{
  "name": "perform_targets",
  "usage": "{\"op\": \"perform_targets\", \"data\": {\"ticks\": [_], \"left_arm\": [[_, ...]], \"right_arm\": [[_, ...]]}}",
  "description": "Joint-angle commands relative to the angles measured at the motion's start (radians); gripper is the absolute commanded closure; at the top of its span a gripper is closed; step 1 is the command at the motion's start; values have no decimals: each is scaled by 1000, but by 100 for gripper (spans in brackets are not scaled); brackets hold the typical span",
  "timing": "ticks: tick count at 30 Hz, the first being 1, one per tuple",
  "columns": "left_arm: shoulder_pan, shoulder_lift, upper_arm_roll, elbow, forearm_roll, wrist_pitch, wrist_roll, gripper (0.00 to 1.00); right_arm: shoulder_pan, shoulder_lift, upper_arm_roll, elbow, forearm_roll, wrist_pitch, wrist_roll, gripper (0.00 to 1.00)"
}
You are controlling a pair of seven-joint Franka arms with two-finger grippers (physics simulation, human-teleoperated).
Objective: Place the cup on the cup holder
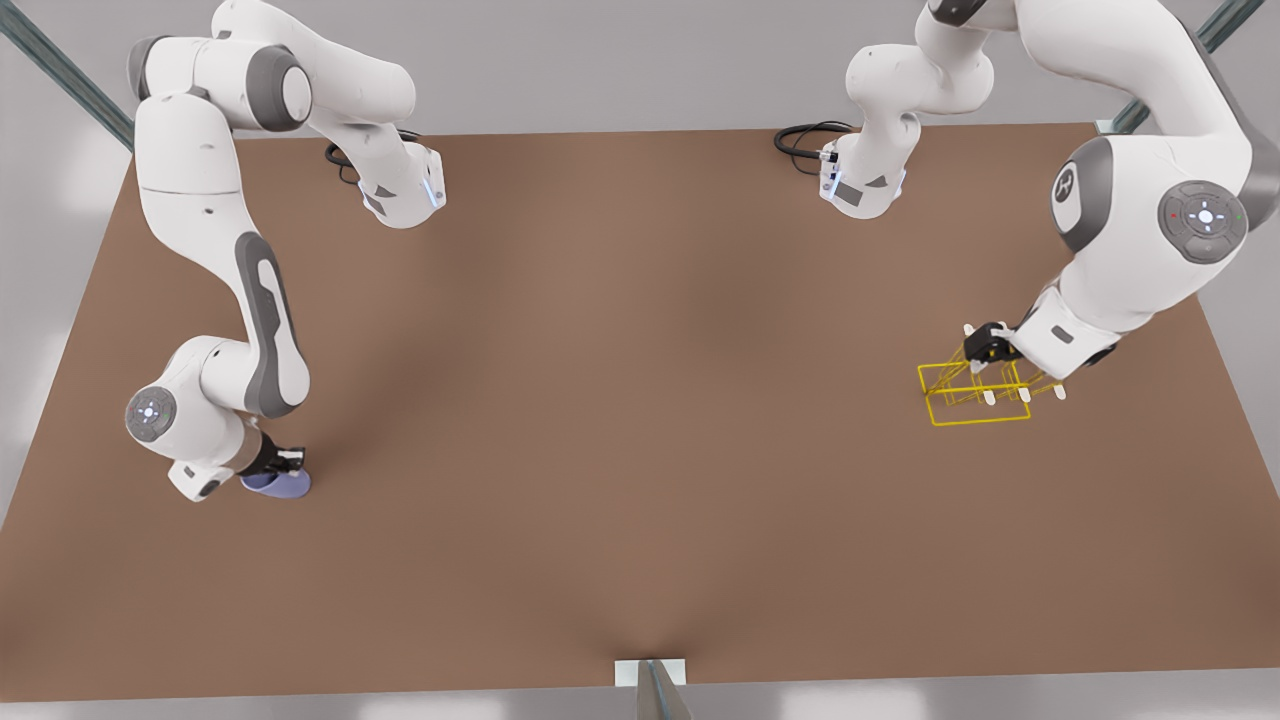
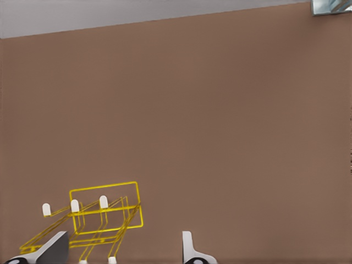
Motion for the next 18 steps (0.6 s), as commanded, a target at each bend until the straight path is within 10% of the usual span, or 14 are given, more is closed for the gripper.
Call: {"op": "perform_targets", "data": {"ticks": [1,18], "left_arm": [[1,-4,0,0,2,-4,-1,0],[1,-3,1,0,-3,-9,-2,0]], "right_arm": [[0,-2,8,7,-3,-47,-76,79],[88,85,333,159,661,-40,-71,79]]}}
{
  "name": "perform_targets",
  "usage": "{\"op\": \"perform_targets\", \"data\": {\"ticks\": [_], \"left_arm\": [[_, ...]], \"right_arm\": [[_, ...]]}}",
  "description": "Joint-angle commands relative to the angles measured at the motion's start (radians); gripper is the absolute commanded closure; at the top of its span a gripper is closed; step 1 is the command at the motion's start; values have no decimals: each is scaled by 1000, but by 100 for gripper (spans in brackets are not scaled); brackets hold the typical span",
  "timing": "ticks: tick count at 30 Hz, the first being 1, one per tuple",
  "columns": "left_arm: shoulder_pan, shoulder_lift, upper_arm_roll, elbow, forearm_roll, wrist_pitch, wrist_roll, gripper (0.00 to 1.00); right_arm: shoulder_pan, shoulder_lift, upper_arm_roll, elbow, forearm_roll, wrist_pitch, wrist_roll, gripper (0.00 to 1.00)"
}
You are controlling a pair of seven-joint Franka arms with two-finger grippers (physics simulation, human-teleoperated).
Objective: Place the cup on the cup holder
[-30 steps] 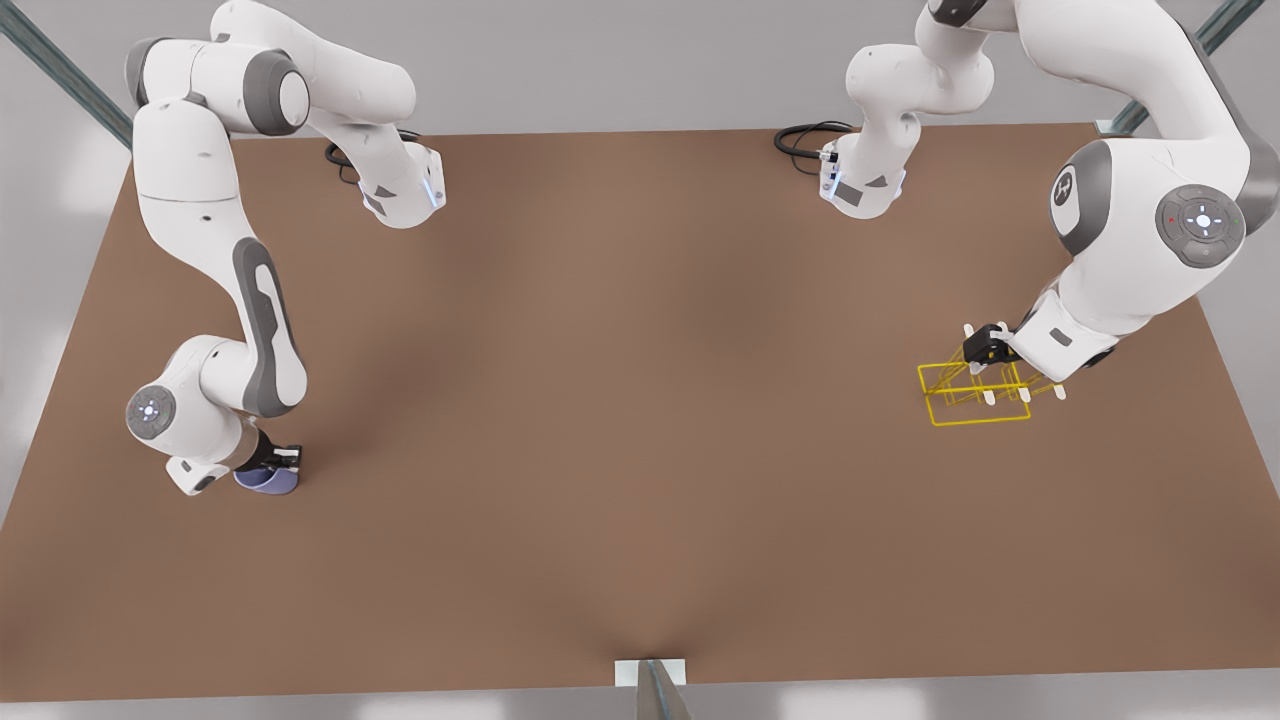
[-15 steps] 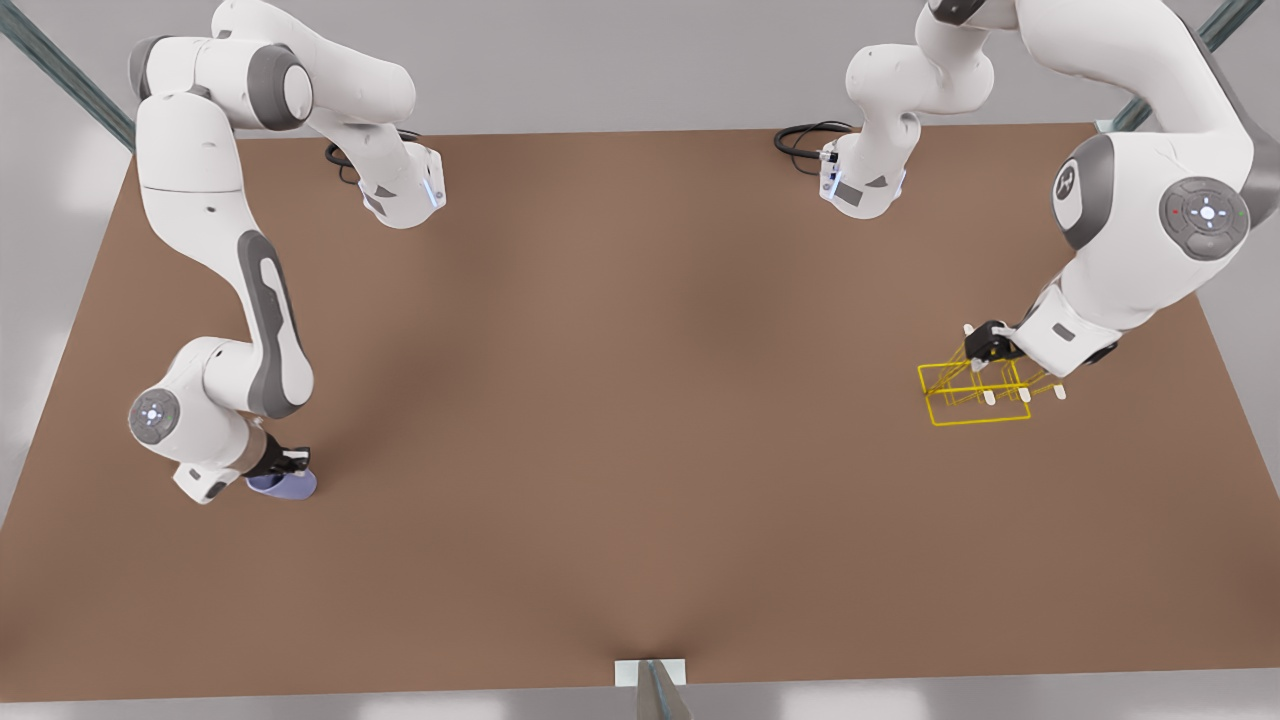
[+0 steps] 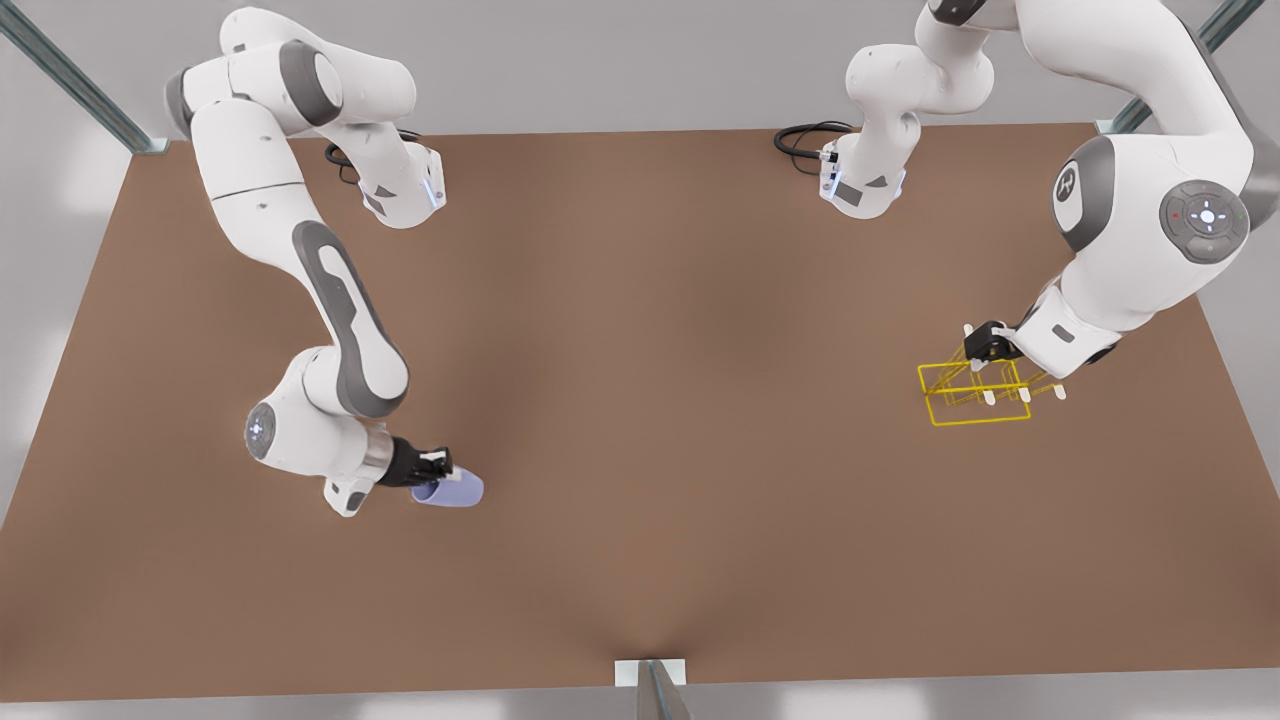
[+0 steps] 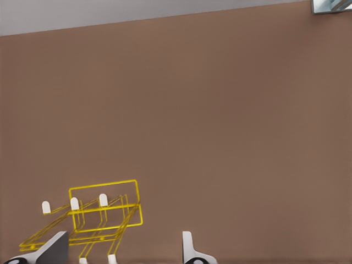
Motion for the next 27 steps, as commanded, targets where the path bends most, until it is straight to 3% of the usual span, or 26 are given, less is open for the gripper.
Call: {"op": "perform_targets", "data": {"ticks": [1,8,10,15,20,27], "left_arm": [[0,-4,0,1,1,-6,-5,0],[-1,-4,0,1,4,-8,-14,0],[-1,-1,0,1,4,-3,-14,0],[-3,-27,0,-4,5,-54,-15,0],[-4,-36,-1,-3,5,-72,-28,0],[-9,-26,-8,-1,5,-63,-58,0]], "right_arm": [[6,45,58,37,186,59,-13,79],[126,272,181,310,611,57,-191,79],[198,303,180,296,906,19,-440,79],[228,298,218,181,1125,16,-624,79],[179,189,244,-67,1179,-7,-704,79],[221,274,244,-87,1275,-30,-909,79]]}}
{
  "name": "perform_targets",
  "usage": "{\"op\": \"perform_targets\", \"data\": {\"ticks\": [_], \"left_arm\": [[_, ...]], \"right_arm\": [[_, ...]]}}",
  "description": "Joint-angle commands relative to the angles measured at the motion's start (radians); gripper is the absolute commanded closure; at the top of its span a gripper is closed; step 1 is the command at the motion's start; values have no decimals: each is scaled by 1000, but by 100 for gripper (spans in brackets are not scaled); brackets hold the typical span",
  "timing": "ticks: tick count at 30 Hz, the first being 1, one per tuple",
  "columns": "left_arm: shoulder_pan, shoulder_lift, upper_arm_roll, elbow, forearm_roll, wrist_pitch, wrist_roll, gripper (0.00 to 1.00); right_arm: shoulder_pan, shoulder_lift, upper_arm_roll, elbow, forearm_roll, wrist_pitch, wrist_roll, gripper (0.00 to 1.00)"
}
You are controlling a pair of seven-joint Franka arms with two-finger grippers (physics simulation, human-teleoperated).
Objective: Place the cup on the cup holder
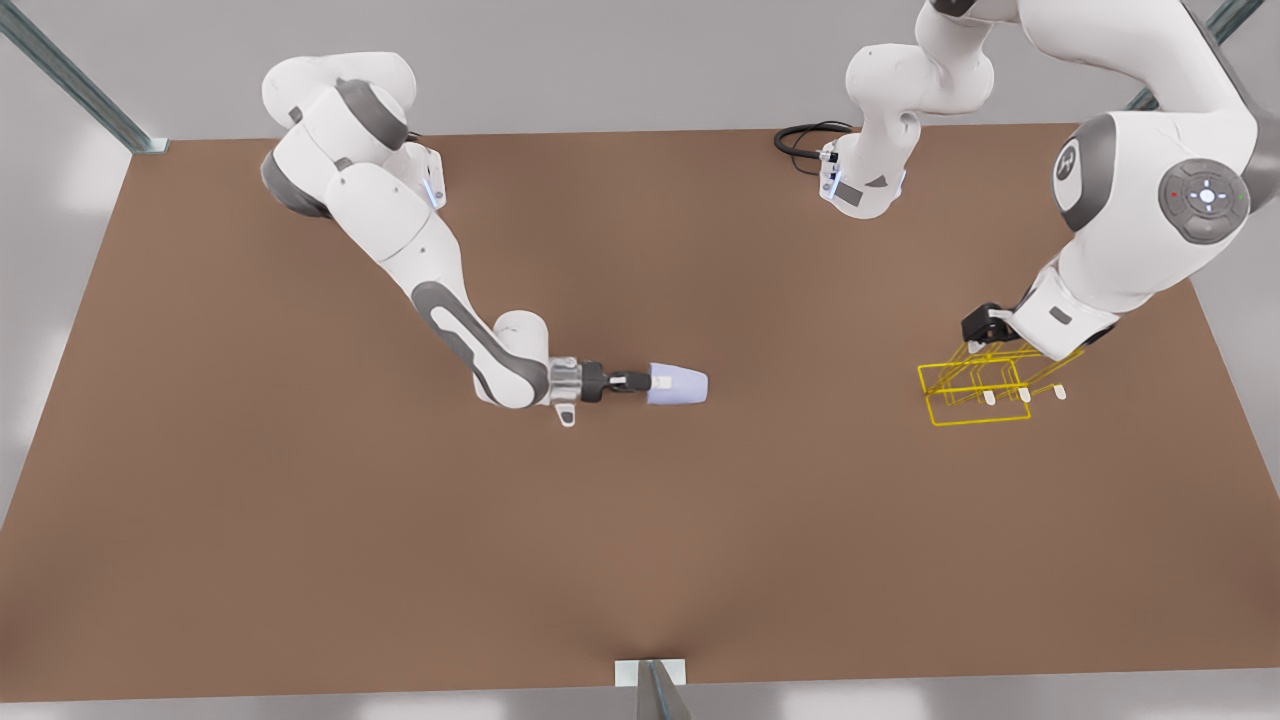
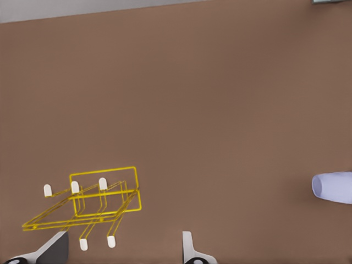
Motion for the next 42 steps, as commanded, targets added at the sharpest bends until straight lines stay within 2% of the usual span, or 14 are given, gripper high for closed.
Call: {"op": "perform_targets", "data": {"ticks": [1,5,6,8,10,12,13,26,35,37,38,39,41,42], "left_arm": [[0,2,0,1,1,-1,-32,0],[0,5,0,1,1,-1,-32,0],[2,5,0,1,-1,-1,-32,0],[0,6,0,1,-1,-1,-32,0],[0,6,0,1,-1,-1,-32,0],[0,8,0,1,-1,-1,-32,0],[0,8,0,1,-1,1,-33,0],[-12,11,-5,2,1,1,-67,0],[-51,17,-5,17,8,-2,-144,0],[-87,20,-8,17,-9,-8,-289,0],[-132,46,-17,17,-12,-2,-487,0],[-167,85,-39,22,-53,2,-792,0],[-233,151,-51,42,-130,151,-1309,0],[-279,183,-51,42,-142,217,-1542,0]], "right_arm": [[7,9,1,4,28,-13,-412,79],[25,47,1,34,37,-12,-412,77],[25,50,1,34,39,-12,-410,58],[25,60,1,34,41,-13,-412,46],[25,60,-1,34,41,-12,-412,17],[23,56,-2,31,39,-13,-410,15],[22,55,-2,31,36,-13,-412,9],[-43,-25,-7,-115,27,-2,-472,8],[-130,-163,-7,-272,15,-12,-473,8],[-167,-246,-53,-299,-110,-12,-380,8],[-202,-295,-70,-298,-229,-12,-259,8],[-205,-359,-143,-272,-413,-44,-62,8],[-199,-399,-360,-82,-918,-327,269,6],[-210,-467,-384,-22,-1326,-375,462,6]]}}
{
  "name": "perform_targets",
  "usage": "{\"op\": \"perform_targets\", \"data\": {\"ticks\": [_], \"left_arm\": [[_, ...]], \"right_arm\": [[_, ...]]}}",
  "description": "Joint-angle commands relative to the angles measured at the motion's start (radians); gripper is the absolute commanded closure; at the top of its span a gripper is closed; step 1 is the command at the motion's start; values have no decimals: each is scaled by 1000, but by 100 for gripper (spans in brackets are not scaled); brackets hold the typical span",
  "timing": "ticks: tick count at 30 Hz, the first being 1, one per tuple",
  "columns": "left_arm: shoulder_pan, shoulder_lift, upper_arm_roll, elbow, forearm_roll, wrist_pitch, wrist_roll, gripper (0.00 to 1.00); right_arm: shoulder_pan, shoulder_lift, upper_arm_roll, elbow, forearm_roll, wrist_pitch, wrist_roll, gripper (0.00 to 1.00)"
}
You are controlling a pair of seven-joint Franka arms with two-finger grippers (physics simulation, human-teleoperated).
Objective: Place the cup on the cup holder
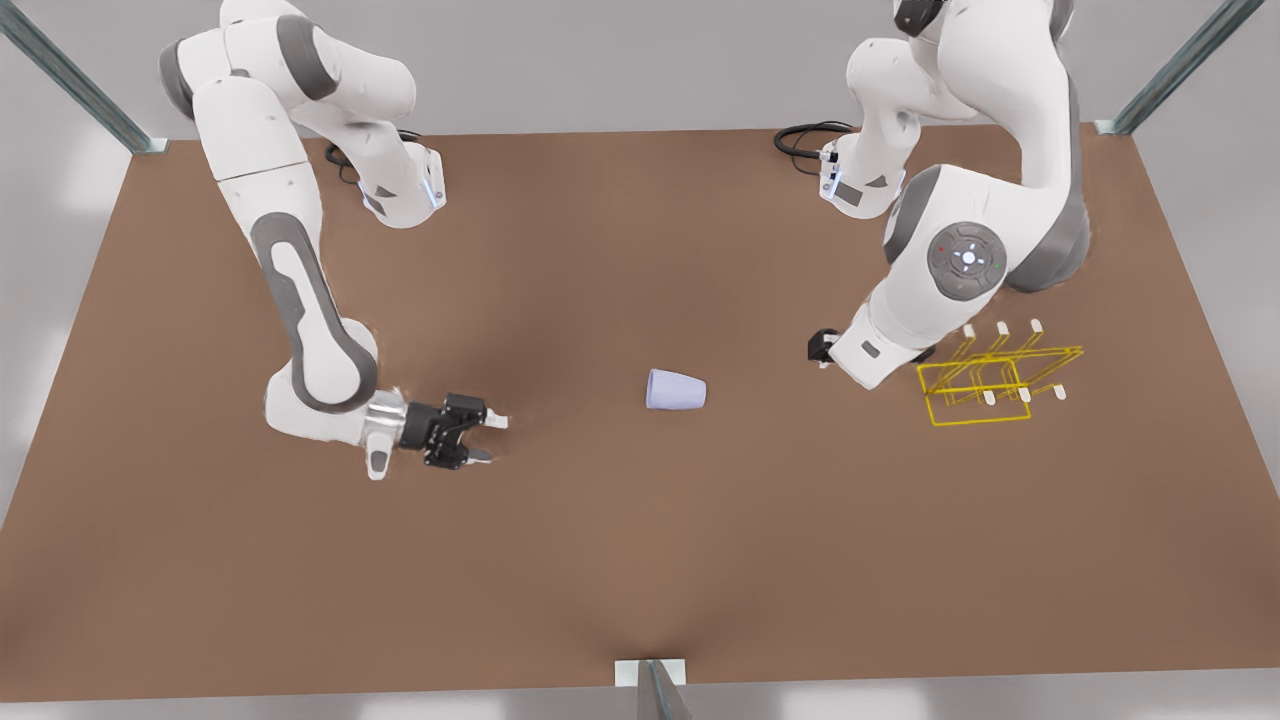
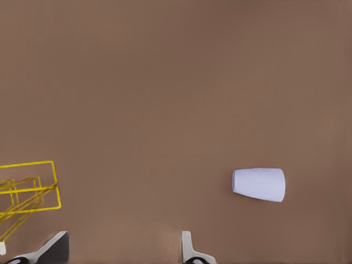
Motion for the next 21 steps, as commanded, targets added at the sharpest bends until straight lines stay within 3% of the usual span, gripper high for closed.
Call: {"op": "perform_targets", "data": {"ticks": [1,3,4,5,8,10,11,14,21], "left_arm": [[-67,46,-2,2,-53,193,-1352,0],[-83,92,-3,2,-59,277,-1672,0],[-98,110,-3,-10,-68,293,-1826,0],[-110,133,-2,-27,-68,306,-1912,0],[-121,129,0,-162,-67,455,-2093,0],[-150,95,0,-292,-64,541,-2090,0],[-155,78,-3,-395,-68,671,-2092,0],[-162,86,-19,-504,-65,862,-2011,0],[-166,98,-74,-527,-78,926,-1963,0]], "right_arm": [[-34,-67,-55,132,-863,-347,756,5],[-30,-108,-138,212,-1059,-393,918,5],[-19,-160,-141,204,-1079,-393,1151,7],[-17,-173,-146,217,-1083,-428,1218,0],[-13,-189,-143,244,-1114,-480,1172,0],[-20,-229,-143,253,-1186,-503,1135,0],[-42,-274,-149,243,-1185,-502,1045,0],[-63,-260,-143,264,-1180,-494,977,0],[-62,-214,-132,301,-1180,-493,980,0]]}}
